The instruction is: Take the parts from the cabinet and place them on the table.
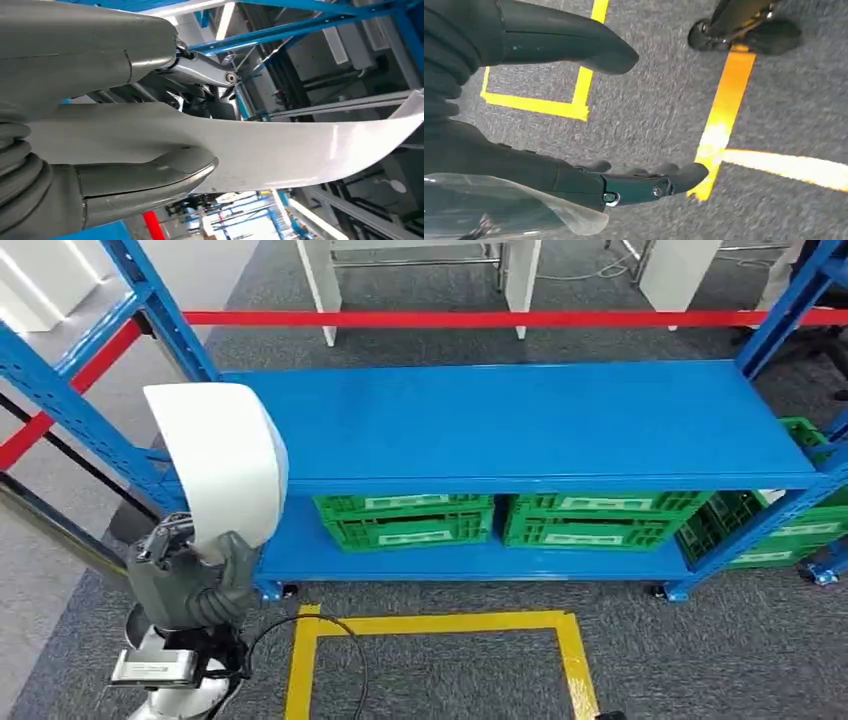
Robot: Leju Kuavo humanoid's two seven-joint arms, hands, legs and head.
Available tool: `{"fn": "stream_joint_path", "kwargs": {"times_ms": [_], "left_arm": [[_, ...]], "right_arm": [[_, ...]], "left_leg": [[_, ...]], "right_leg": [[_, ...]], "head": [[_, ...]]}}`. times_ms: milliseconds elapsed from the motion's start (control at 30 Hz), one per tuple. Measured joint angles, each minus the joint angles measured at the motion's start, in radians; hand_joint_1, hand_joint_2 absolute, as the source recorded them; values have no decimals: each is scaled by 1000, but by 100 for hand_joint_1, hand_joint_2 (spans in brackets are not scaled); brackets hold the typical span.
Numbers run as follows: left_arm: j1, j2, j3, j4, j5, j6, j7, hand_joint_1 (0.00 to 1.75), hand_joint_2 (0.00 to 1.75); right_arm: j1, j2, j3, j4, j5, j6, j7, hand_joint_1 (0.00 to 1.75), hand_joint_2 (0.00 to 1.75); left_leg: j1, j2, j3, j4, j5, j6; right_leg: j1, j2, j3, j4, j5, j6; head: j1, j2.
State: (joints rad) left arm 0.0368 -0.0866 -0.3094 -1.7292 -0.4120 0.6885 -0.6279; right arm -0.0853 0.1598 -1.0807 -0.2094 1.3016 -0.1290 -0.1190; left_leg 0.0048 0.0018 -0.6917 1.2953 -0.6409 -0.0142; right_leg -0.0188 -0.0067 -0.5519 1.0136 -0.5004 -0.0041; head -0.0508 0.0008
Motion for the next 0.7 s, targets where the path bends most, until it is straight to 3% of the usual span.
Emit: {"fn": "stream_joint_path", "kwargs": {"times_ms": [33,67,100,133,167,200,233,333,367,400,467,500,533,567,600,633,667,700], "left_arm": [[0,0,0,0,-2,2,1,175,175],[0,0,0,0,-3,3,1,175,175],[0,0,0,0,-4,3,2,175,175],[-1,0,0,0,-5,3,2,175,175],[-2,0,0,0,-6,4,2,175,175],[-4,-1,0,0,-7,5,2,175,175],[-5,-1,0,0,-9,6,2,175,175],[-4,-2,1,0,-10,9,2,175,175],[-4,-3,1,0,-11,9,2,175,175],[-5,-4,1,0,-11,9,3,175,175],[-3,-5,1,0,-12,9,4,175,175],[-3,-5,2,0,-12,9,7,175,175],[-3,-5,2,0,-12,9,8,175,175],[-2,-5,2,0,-12,9,8,175,175],[-2,-5,2,0,-13,9,8,175,175],[-2,-5,2,0,-13,9,8,175,175],[-2,-5,3,0,-13,10,8,175,175],[-2,-5,3,-1,-13,10,8,175,175]], "right_arm": [[0,0,0,0,0,1,3,0,175],[1,0,0,0,0,5,10,0,175],[1,0,0,0,0,6,16,0,175],[1,0,0,0,3,7,19,0,175],[0,1,0,0,4,8,21,0,175],[0,8,0,1,6,8,23,0,175],[1,8,0,0,8,8,26,0,175],[1,8,0,1,8,8,28,0,175],[3,8,0,0,8,8,29,0,175],[3,8,0,0,9,8,29,0,175],[3,8,0,1,9,9,30,0,175],[2,8,1,1,10,10,30,0,175],[3,8,1,0,10,10,30,0,175],[3,8,1,0,10,10,30,0,175],[3,8,1,0,10,10,30,0,175],[2,8,1,0,10,10,30,0,175],[1,7,1,0,10,10,30,0,175],[-2,7,1,0,10,10,30,0,175]], "left_leg": [[0,0,5,35,4,1],[0,0,23,31,34,4],[-1,0,57,-8,70,11],[-3,0,111,-85,104,20],[-10,-1,174,-179,119,36],[-16,0,228,-263,99,49],[-17,1,249,-308,89,49],[-25,1,236,-322,100,55],[-11,5,227,-335,119,57],[-13,6,215,-336,132,62],[-13,7,182,-333,156,67],[-15,8,164,-332,169,67],[-15,9,146,-330,182,66],[-15,9,126,-326,195,65],[-14,9,106,-321,206,61],[-11,9,85,-312,216,56],[-10,9,73,-300,222,50],[-13,9,58,-287,226,44]], "right_leg": [[2,-1,-17,1,11,0],[4,-2,-33,2,21,0],[7,-2,-46,3,31,0],[9,-2,-58,3,40,0],[10,-1,-65,3,50,1],[13,0,-71,4,57,6],[11,0,-74,4,67,13],[8,-3,-83,-4,96,34],[5,-1,-89,2,83,37],[6,3,-104,23,35,43],[5,4,-140,163,-96,51],[5,4,-153,235,-130,55],[5,4,-157,287,-132,58],[4,4,-146,305,-99,60],[4,4,-115,284,-50,63],[2,4,-63,224,-8,64],[-1,4,0,142,-2,67],[-4,5,69,46,-46,70]], "head": [[0,0],[0,0],[0,0],[0,0],[0,0],[1,0],[1,0],[0,0],[2,0],[1,0],[13,0],[11,0],[12,0],[12,0],[13,0],[12,0],[12,0],[14,0]]}}
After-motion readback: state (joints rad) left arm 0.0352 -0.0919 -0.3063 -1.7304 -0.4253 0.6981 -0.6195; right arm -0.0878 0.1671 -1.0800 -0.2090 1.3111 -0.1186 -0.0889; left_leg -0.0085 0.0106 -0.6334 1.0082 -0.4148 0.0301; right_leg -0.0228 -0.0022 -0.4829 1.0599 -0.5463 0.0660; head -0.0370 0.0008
